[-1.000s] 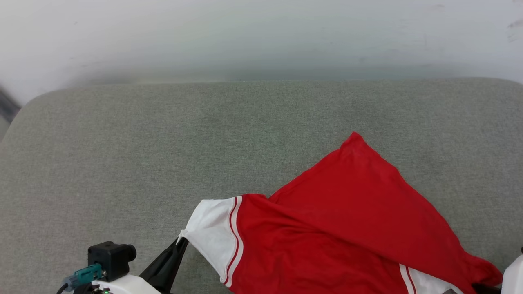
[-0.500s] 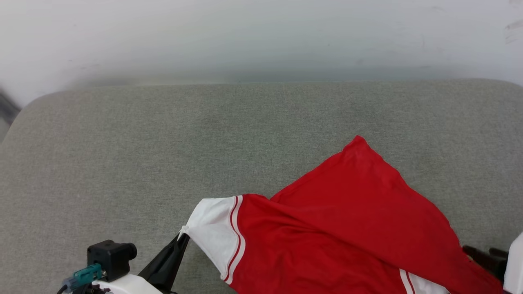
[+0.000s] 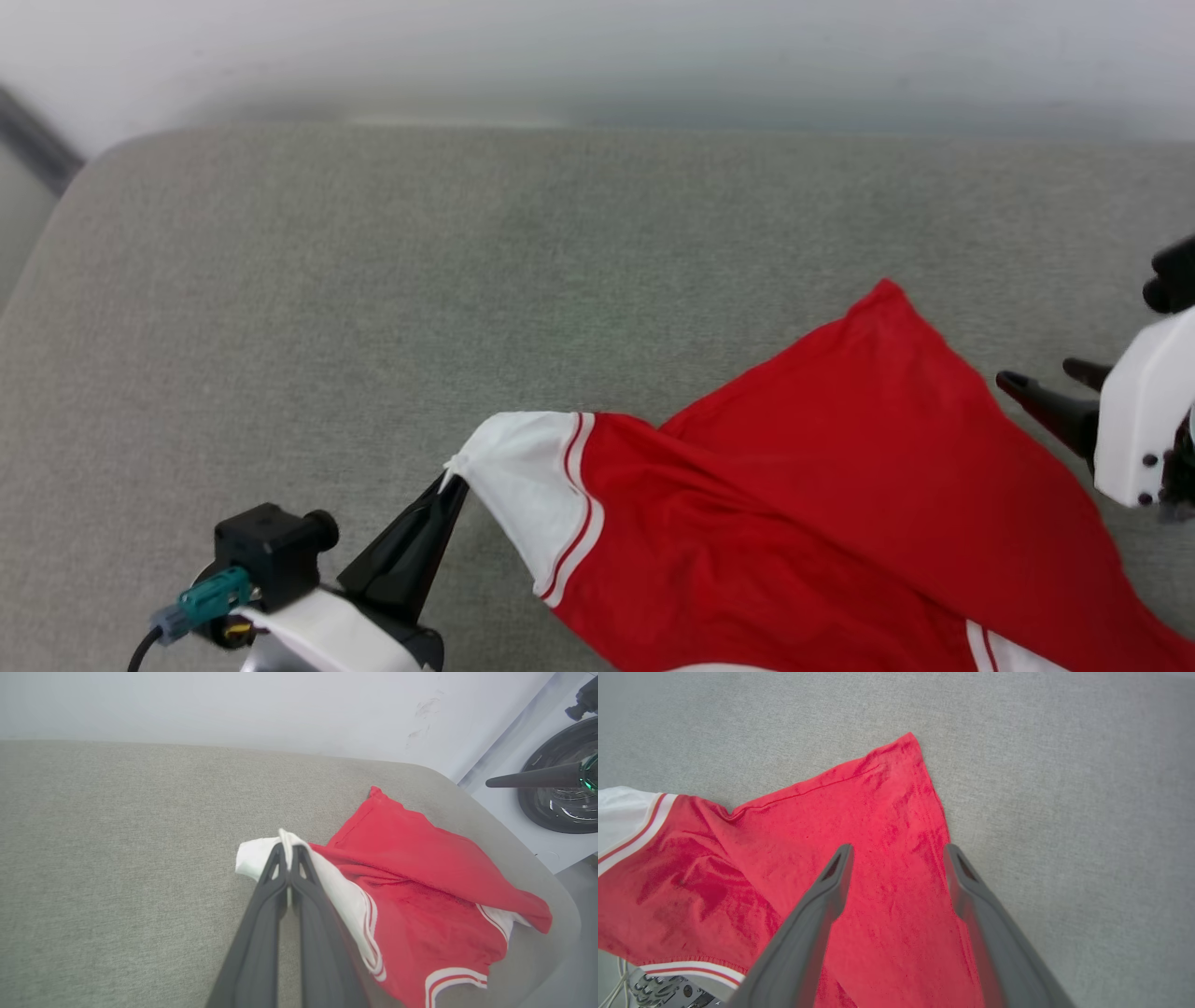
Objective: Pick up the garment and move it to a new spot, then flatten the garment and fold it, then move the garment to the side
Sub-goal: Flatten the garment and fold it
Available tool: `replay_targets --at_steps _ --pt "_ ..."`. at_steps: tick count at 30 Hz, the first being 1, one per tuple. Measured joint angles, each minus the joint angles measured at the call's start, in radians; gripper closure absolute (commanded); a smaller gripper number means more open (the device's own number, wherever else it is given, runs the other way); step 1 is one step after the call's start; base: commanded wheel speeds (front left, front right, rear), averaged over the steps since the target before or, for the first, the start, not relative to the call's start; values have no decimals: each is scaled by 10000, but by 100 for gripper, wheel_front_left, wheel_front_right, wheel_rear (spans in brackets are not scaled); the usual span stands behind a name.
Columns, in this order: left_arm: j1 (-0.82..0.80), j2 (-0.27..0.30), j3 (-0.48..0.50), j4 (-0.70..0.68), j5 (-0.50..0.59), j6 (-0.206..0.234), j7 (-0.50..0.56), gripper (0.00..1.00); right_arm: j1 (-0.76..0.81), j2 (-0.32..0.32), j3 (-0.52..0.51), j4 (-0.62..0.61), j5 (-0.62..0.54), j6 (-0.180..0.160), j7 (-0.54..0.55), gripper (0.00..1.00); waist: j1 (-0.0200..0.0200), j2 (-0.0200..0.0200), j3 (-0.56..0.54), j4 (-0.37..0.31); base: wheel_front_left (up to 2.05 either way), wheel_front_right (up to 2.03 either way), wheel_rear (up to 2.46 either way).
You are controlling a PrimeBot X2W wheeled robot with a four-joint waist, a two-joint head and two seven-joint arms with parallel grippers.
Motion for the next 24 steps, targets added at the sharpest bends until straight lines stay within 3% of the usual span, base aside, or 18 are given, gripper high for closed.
replay_targets --at_steps 13,24 --pt "-1015 -681 -571 -94 539 -376 4 100 -2700 -387 1210 2759 -1227 0 -259 0 2 0 1415 1420 0 0 0" --pt "-1417 -1129 -855 161 616 -648 -125 100 -3319 -922 1290 4518 -1779 0 -520 0 2 0 2207 2471 0 0 0"
